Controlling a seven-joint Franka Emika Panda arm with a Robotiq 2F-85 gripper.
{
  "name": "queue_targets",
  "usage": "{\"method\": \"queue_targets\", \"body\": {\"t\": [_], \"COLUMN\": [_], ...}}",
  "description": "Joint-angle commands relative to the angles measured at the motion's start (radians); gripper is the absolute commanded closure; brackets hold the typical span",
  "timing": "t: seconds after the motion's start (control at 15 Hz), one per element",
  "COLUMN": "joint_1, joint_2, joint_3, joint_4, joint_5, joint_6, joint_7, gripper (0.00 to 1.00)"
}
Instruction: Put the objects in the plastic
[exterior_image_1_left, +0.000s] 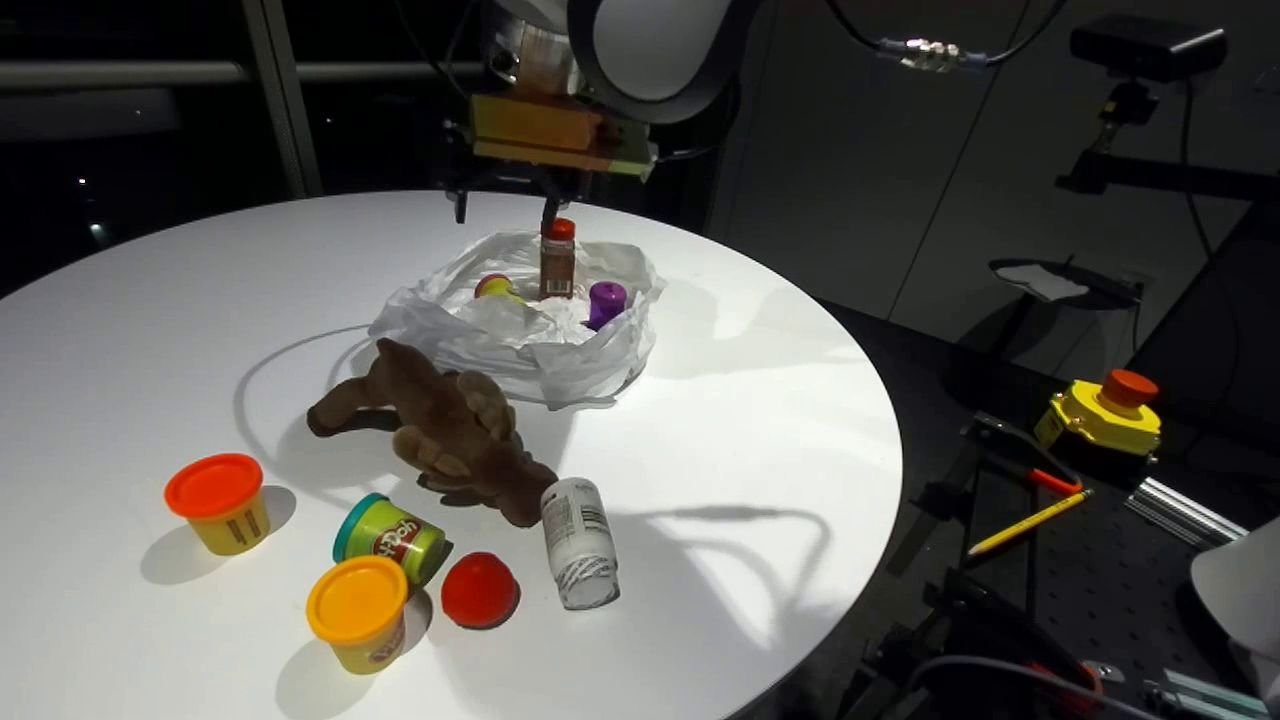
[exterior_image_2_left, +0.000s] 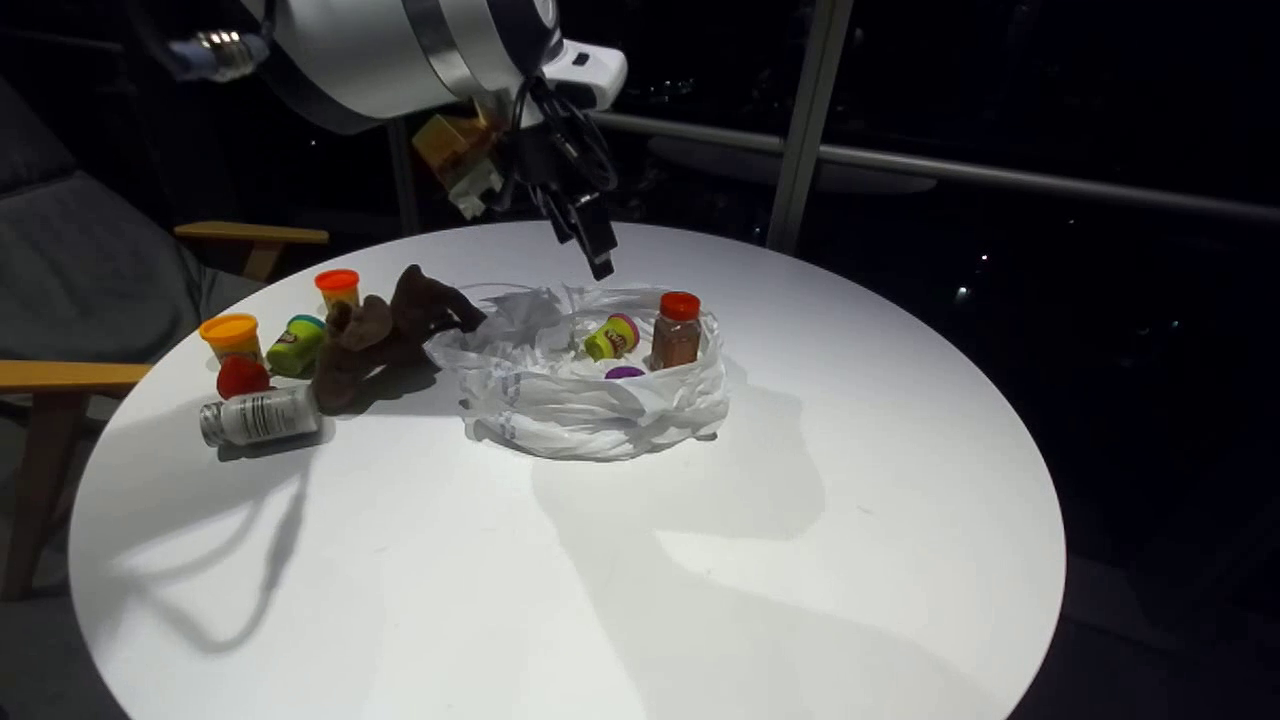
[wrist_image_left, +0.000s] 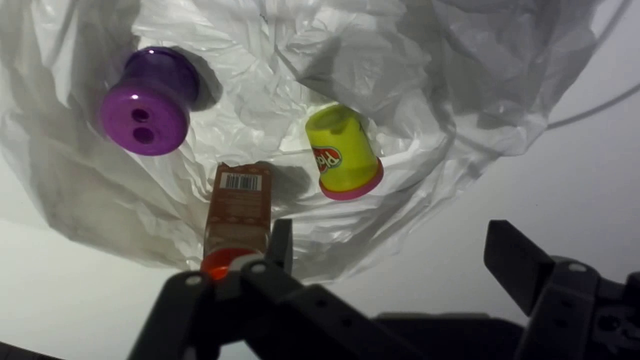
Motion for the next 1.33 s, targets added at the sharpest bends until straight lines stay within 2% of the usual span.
{"method": "queue_targets", "body": {"t": [0.0,0.2,0.33,0.53,0.67,0.87,1.13,1.27], "joint_1": [-0.041,-0.042,-0.018,0.001,0.016,0.029,0.049,0.066], "joint_2": [-0.217,-0.336,-0.392,-0.436,-0.441,-0.434,-0.422,-0.412], "joint_3": [0.110,0.181,0.200,0.242,0.263,0.292,0.320,0.322], "joint_4": [-0.164,-0.247,-0.305,-0.411,-0.487,-0.575,-0.631,-0.643], "joint_5": [0.148,0.290,0.316,0.313,0.299,0.348,0.436,0.435], "joint_6": [-0.153,-0.316,-0.424,-0.467,-0.396,-0.248,-0.135,-0.054], "joint_7": [-0.225,-0.363,-0.373,-0.341,-0.285,-0.214,-0.135,-0.074], "gripper": [0.00,0.00,0.00,0.00,0.00,0.00,0.00,0.00]}}
